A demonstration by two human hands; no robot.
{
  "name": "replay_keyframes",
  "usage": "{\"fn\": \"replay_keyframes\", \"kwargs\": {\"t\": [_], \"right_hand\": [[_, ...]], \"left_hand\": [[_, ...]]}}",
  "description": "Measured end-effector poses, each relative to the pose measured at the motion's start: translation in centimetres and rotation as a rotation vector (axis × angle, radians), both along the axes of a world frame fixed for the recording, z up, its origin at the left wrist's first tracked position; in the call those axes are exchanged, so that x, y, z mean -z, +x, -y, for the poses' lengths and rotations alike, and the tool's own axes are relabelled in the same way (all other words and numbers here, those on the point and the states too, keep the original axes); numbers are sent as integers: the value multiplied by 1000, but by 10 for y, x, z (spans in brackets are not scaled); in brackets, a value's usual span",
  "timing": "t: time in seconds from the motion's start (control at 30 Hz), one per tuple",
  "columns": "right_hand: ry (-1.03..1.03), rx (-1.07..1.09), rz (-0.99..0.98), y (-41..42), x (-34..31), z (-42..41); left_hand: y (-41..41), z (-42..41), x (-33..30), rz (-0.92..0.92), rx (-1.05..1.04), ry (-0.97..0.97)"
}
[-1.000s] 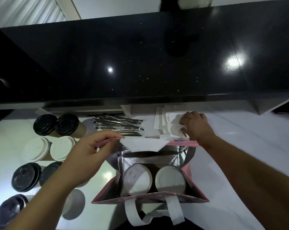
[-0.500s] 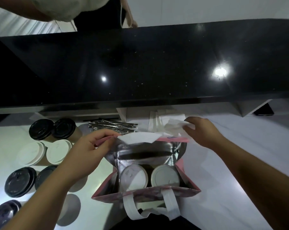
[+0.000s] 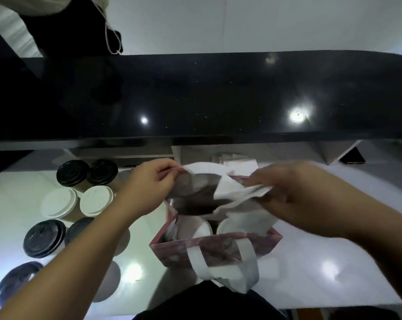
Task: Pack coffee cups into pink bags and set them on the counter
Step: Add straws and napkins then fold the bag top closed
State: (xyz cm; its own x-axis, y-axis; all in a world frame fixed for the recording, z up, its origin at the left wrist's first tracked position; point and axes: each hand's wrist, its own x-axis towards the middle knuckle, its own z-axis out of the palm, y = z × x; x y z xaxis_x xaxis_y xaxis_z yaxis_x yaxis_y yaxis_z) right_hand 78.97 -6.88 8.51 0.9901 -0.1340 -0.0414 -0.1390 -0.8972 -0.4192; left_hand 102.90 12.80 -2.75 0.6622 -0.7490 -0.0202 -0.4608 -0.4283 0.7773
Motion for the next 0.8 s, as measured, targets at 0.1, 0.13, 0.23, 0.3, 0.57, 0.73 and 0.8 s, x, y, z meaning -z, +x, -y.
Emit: {"fn": "replay_keyframes", "kwargs": {"t": [0.1,0.13,0.23,0.3,0.57,0.73,0.8], "right_hand": [[-342,-78,-160,30,29,-32],[-376,-88,-228,40,42,-39],[-216,-62,-383,67,74,-49],[0,12,-471,79,83,-49],[-75,-11,-701,94,112,-53],[-127,-21,-747,93,112,-55],[-150,-36,-721,90,108,-57]], "left_hand": [[-2,2,0,-45,-7,-30],[-3,2,0,-57,-2,-35],[-6,4,-3,-68,22,-48],[-6,4,-5,-34,27,-37],[-9,1,-10,-73,56,-9],[-12,-4,-7,-35,78,-14],[-13,-6,-6,-33,87,-11]]}}
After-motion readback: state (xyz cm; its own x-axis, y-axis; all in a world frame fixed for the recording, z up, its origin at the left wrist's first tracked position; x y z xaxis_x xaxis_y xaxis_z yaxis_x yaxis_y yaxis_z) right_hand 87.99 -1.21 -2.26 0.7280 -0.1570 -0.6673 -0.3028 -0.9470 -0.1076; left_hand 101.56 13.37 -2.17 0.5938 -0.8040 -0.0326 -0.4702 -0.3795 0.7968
